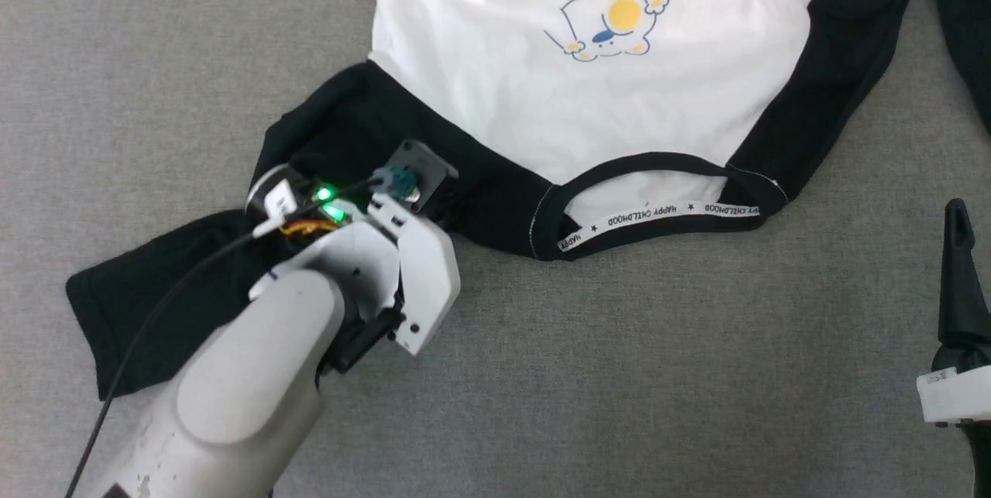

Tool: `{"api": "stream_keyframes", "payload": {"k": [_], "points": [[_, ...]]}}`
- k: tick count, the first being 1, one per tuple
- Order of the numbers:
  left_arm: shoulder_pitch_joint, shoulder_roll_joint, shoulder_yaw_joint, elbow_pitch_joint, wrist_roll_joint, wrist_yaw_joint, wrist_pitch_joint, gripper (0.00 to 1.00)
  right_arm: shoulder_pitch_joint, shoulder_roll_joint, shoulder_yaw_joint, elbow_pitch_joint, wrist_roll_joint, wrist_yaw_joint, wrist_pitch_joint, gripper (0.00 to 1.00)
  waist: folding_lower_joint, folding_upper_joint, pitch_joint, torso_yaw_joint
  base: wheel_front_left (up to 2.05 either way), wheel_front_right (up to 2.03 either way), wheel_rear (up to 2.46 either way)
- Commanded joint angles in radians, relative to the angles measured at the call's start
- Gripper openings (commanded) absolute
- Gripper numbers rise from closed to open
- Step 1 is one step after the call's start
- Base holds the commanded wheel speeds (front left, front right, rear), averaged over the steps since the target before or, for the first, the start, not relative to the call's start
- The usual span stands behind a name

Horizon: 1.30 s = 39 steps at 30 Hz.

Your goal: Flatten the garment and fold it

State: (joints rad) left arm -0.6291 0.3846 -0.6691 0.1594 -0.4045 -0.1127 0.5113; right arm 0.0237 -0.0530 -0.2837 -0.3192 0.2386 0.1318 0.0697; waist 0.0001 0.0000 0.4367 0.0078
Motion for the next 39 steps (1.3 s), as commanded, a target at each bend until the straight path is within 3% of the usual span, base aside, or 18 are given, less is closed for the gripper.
{"api": "stream_keyframes", "payload": {"k": [1,10,16,25,27,28,34,39], "points": [[0.088,0.013,-0.027,0.032,-0.01,-0.009,-0.008,0.0,-0.014,0.003,0.005,0.001,0.0,-0.001,-0.001,1.0,-0.0001,0.0,-0.018,0.012,0.0,0.0,0.0],[0.226,-0.045,0.106,-0.174,-0.115,0.083,-0.273,0.0,0.01,0.003,0.018,0.021,0.004,-0.001,0.001,1.0,-0.0001,0.0,-0.106,0.043,0.0,0.0,0.0],[0.401,-0.012,0.146,-0.263,-0.163,0.151,-0.297,0.0,0.038,0.003,0.022,0.026,0.007,-0.001,0.008,1.0,-0.0001,0.0,-0.144,0.06,0.0,0.0,0.0],[0.467,-0.036,0.104,-0.201,-0.171,0.152,-0.317,0.0,0.057,0.003,0.038,0.02,0.002,-0.001,0.029,1.0,-0.0001,0.0,-0.165,0.077,0.0,0.0,0.0],[0.456,-0.045,0.099,-0.184,-0.162,0.149,-0.334,0.24,0.059,0.003,0.039,0.016,0.0,-0.001,0.033,1.0,-0.0001,0.0,-0.167,0.079,0.0,0.0,0.0],[0.447,-0.047,0.099,-0.178,-0.153,0.15,-0.346,1.0,0.06,0.003,0.038,0.014,0.0,-0.001,0.035,1.0,-0.0001,0.0,-0.168,0.08,0.0,0.0,0.0],[0.417,-0.037,0.093,-0.161,-0.117,0.147,-0.372,1.0,0.067,0.003,0.036,0.006,-0.003,-0.001,0.04,1.0,-0.0001,0.0,-0.173,0.081,0.0,0.0,0.0],[0.426,0.023,0.084,-0.218,-0.091,0.148,-0.327,1.0,0.074,0.003,0.038,0.002,-0.003,-0.001,0.041,1.0,-0.0001,0.0,-0.171,0.08,0.0,0.0,0.0]]}}
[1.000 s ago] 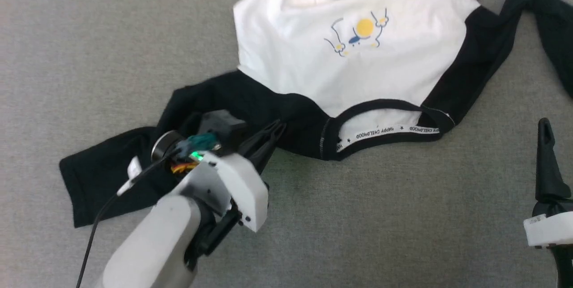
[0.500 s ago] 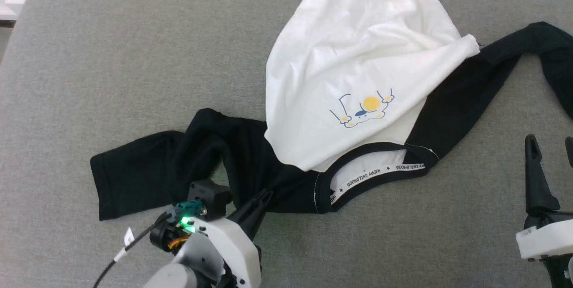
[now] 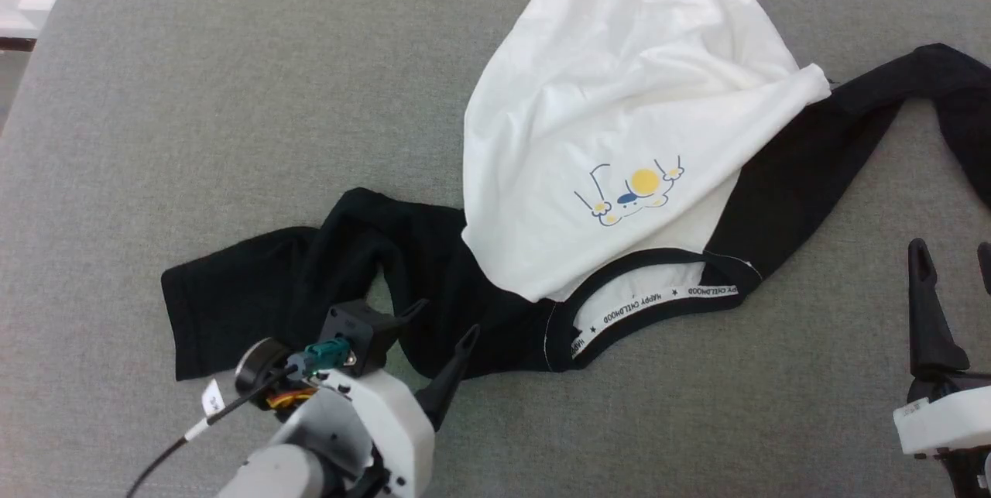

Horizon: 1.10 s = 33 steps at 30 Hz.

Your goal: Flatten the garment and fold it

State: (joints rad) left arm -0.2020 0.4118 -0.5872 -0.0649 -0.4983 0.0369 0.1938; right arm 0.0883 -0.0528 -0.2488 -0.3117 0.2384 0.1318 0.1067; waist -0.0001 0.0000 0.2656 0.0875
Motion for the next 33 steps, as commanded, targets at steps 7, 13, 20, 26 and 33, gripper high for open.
{"api": "stream_keyframes", "payload": {"k": [7,13,20,26,33], "points": [[0.032,0.111,-0.047,-0.12,0.026,-0.013,0.172,1.0,0.008,0.003,0.0,-0.017,-0.003,-0.001,0.006,1.0,0.0001,0.0,0.033,0.003,0.0,0.0,0.0],[-0.003,0.129,-0.082,-0.105,0.068,-0.024,0.225,1.0,-0.011,0.003,0.007,-0.03,-0.01,-0.001,0.014,1.0,0.0001,0.0,0.069,-0.004,0.0,0.0,0.0],[-0.06,0.089,-0.101,-0.019,0.085,-0.036,0.211,1.0,-0.026,0.003,0.002,-0.039,-0.02,-0.001,0.023,1.0,0.0001,0.0,0.1,-0.019,0.0,0.0,0.0],[-0.106,0.06,-0.123,0.065,0.107,-0.066,0.152,0.0,-0.032,0.003,0.003,-0.04,-0.021,-0.001,0.026,1.0,0.0001,0.0,0.112,-0.023,0.0,0.0,0.0],[-0.094,0.026,-0.09,0.08,0.078,-0.043,0.056,0.0,-0.033,0.003,0.006,-0.027,-0.021,-0.001,0.027,1.0,0.0001,0.0,0.09,-0.021,0.0,0.0,0.0]]}}
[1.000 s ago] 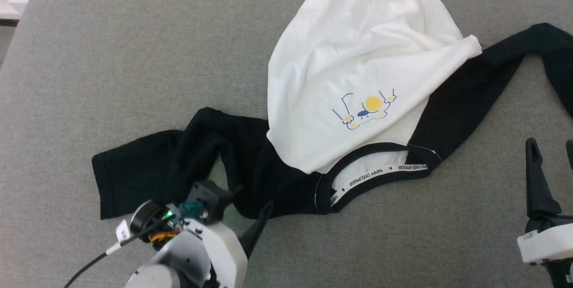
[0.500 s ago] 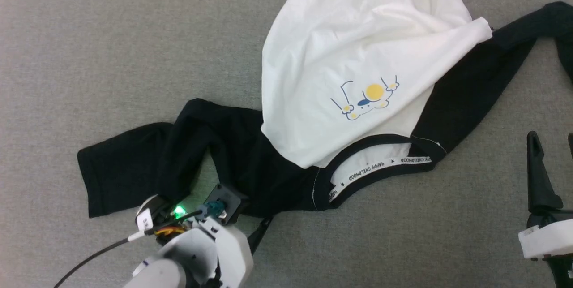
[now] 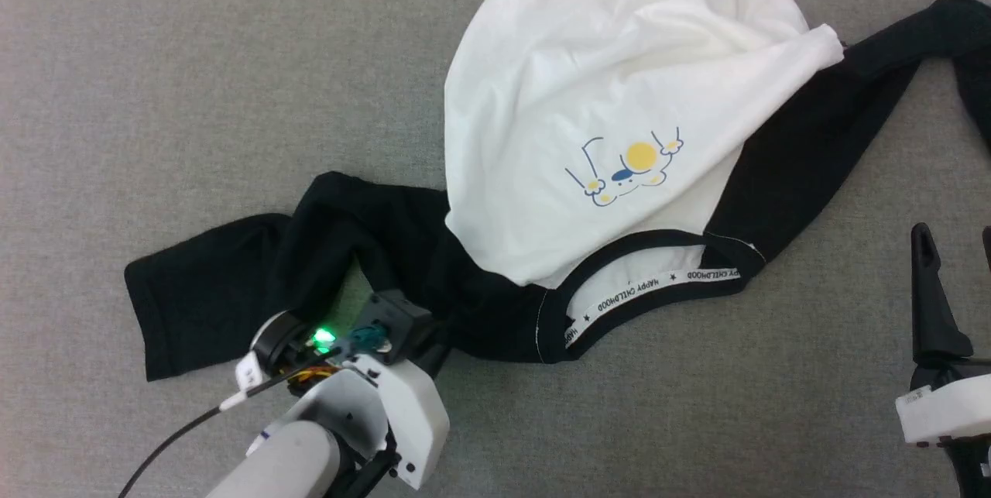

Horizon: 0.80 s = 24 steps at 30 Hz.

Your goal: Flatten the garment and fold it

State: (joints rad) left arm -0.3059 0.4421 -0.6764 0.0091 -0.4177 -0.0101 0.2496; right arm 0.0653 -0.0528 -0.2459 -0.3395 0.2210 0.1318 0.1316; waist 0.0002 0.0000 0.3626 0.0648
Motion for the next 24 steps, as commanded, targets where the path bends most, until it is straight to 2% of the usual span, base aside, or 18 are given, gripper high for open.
{"api": "stream_keyframes", "payload": {"k": [1,7,12,19,24], "points": [[0.019,-0.006,0.012,-0.011,-0.009,0.015,-0.017,0.0,-0.008,0.003,0.002,0.004,-0.003,-0.001,0.001,1.0,-0.0002,0.0,-0.015,0.004,0.0,0.0,0.0],[0.093,0.01,0.079,-0.124,-0.018,0.097,-0.101,0.0,-0.004,0.001,0.035,0.012,-0.003,-0.001,0.039,1.0,-0.0002,0.0,-0.053,0.02,0.0,0.0,0.0],[0.148,0.031,0.115,-0.179,-0.021,0.145,-0.128,0.0,-0.063,-0.058,0.067,0.033,0.043,-0.001,0.207,1.0,-0.0002,0.0,-0.061,0.027,0.0,0.0,0.0],[0.116,0.011,0.083,-0.186,-0.01,0.129,-0.122,0.0,-0.212,-0.128,0.034,0.159,0.093,-0.001,0.497,1.0,-0.0002,0.0,-0.019,0.059,0.0,0.0,0.0],[0.06,-0.024,0.052,-0.163,0.004,0.108,-0.125,0.0,-0.307,-0.182,0.054,0.227,0.074,-0.001,0.6,1.0,-0.0002,0.0,0.026,0.088,0.0,0.0,0.0]]}}
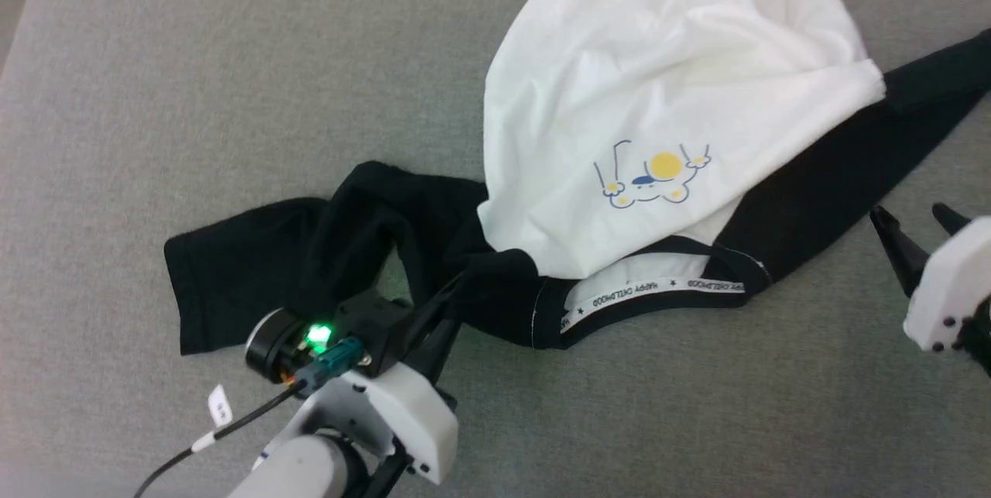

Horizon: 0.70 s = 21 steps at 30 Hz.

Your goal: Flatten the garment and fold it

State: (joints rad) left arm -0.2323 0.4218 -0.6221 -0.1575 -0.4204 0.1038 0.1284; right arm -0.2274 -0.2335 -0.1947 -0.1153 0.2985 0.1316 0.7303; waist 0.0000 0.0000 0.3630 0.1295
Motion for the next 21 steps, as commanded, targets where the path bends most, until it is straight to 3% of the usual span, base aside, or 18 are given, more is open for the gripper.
{"api": "stream_keyframes", "payload": {"k": [1,8,16,17,18,19,21], "points": [[-0.024,-0.011,-0.007,0.009,0.008,-0.01,-0.005,0.0,-0.029,-0.012,0.012,0.014,-0.011,-0.001,0.013,1.0,0.0,0.0,0.033,0.029,0.0,0.0,0.0],[-0.067,-0.041,-0.029,0.047,0.01,-0.03,-0.017,0.0,-0.079,-0.028,0.02,0.108,-0.035,-0.001,0.123,1.0,0.0,0.0,0.066,0.07,0.0,0.0,0.0],[-0.086,-0.057,-0.044,0.082,0.001,-0.047,-0.027,0.0,-0.084,-0.001,0.052,0.154,-0.022,-0.001,0.167,1.0,0.0,0.0,0.071,0.102,0.0,0.0,0.0],[-0.087,-0.058,-0.046,0.087,-0.001,-0.049,-0.029,0.0,-0.083,-0.002,0.057,0.156,-0.022,-0.001,0.167,0.42,0.0,0.0,0.07,0.103,0.0,0.0,0.0],[-0.089,-0.059,-0.048,0.092,-0.003,-0.052,-0.029,0.0,-0.081,-0.004,0.063,0.157,-0.025,-0.001,0.164,0.07,0.0,0.0,0.067,0.104,0.0,0.0,0.0],[-0.09,-0.061,-0.051,0.098,-0.005,-0.057,-0.031,0.0,-0.081,-0.006,0.069,0.157,-0.028,-0.001,0.155,0.0,0.0,0.0,0.062,0.104,0.0,0.0,0.0],[-0.093,-0.065,-0.051,0.107,-0.013,-0.064,-0.039,0.0,-0.083,-0.004,0.069,0.155,-0.031,-0.001,0.122,0.0,0.0,0.0,0.049,0.1,0.0,0.0,0.0]]}}
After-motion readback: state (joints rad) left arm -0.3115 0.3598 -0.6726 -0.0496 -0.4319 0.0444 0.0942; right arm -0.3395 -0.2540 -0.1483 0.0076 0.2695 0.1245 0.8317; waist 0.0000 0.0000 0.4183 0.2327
